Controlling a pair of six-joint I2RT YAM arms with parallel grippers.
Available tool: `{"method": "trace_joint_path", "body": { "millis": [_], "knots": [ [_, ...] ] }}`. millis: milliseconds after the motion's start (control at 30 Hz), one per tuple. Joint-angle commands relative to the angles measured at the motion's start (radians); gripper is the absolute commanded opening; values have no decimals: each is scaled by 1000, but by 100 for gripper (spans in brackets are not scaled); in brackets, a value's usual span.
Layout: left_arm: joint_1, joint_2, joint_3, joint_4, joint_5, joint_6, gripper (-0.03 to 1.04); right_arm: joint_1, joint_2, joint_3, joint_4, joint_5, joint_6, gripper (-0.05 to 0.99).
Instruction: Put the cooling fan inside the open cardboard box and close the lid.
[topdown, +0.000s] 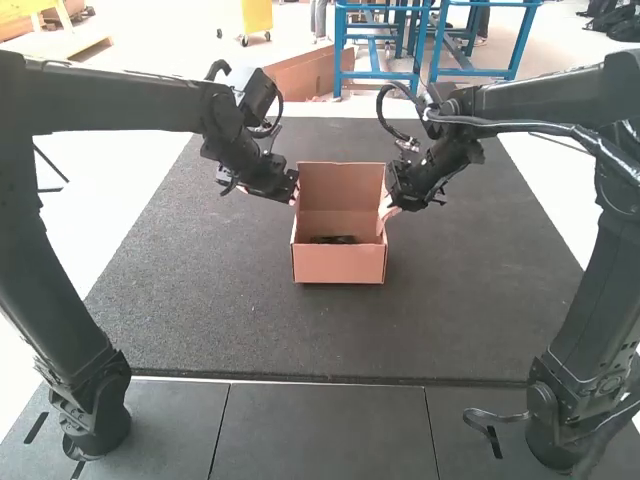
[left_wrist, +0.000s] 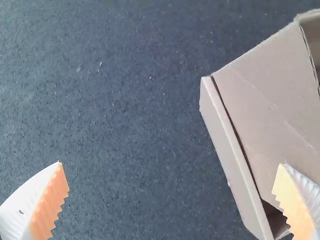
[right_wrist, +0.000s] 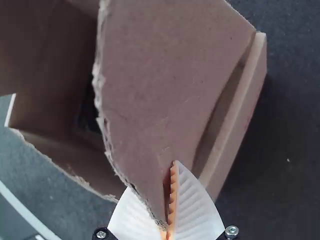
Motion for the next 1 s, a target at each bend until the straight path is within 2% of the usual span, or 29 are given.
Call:
{"method": "trace_joint_path", "body": {
  "millis": [0, 200, 467, 600, 667, 700, 733, 800, 867, 900, 967],
  "knots": [
    [-16, -46, -30, 1, 0, 10, 97, 25, -48, -27, -6, -23, 0, -2],
    [-16, -77, -77, -2, 16, 10, 97, 45, -68, -67, -6, -35, 0, -2],
    [-26, -118, -123, -33, 28, 13, 97, 57, -69, -110, -6, -25, 1, -2],
    [-26, -160, -151, -56, 26, 24, 97, 57, -69, -130, -6, 12, 3, -2],
    [-27, -184, -163, -64, 25, 32, 97, 57, -69, -130, -6, 51, 3, -1],
    [-27, -198, -172, -64, 20, 44, 97, 57, -69, -125, -6, 57, 4, 2],
    [-27, -212, -179, -64, 14, 52, 97, 54, -69, -110, -6, 55, 6, 15],
    [-24, -240, -192, -58, -10, 70, 97, 51, -74, -73, -55, 55, 6, 46],
    [-21, -261, -197, -52, -30, 75, 97, 49, -77, -35, -107, 54, 4, 84],
    [-18, -269, -197, -42, -55, 75, 97, 48, -77, -17, -134, 48, -2, 93],
    [-6, -276, -194, -9, -95, 75, 97, 42, -79, 13, -161, 43, -8, 92]
  ]
}}
